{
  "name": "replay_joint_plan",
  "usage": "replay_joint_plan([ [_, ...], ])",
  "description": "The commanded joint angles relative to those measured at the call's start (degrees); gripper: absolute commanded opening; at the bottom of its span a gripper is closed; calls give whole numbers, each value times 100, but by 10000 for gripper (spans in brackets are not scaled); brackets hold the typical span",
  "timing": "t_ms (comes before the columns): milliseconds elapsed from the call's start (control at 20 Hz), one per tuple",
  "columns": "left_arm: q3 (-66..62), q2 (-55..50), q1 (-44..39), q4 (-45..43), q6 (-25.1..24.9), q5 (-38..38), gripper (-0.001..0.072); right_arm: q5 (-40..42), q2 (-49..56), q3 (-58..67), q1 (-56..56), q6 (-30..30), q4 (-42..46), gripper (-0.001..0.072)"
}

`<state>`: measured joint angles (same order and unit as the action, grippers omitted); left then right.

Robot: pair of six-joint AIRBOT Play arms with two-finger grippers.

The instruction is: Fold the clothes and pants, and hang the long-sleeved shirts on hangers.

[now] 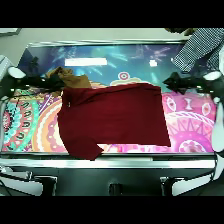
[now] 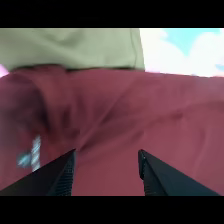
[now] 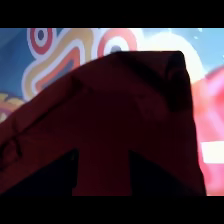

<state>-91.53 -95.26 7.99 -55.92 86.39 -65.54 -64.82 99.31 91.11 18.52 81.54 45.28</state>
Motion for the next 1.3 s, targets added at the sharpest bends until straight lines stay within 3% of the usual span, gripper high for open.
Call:
replay_joint_plan([
  [0,197,656,603,-271,-313,-1285,456,-1904,-476,-37,791,-673,507,379],
  [100,748,1215,935,-575,-389,-1593,456,-1917,-922,-520,1303,-907,348,378],
  [250,2028,2225,1475,-562,-332,-1401,455,-2002,-1523,-1784,1843,-1058,466,382],
  [550,3971,3449,1840,-566,-203,-1307,455,-2041,-1943,-3985,2109,-1086,1427,385],
  [800,4371,3515,1834,-562,-201,-1215,455,-1810,-1941,-4500,2109,-1340,1600,423],
  [1250,4371,3510,1834,-560,-199,-1086,455,-1298,-1937,-4795,2109,-1493,1486,423],
])
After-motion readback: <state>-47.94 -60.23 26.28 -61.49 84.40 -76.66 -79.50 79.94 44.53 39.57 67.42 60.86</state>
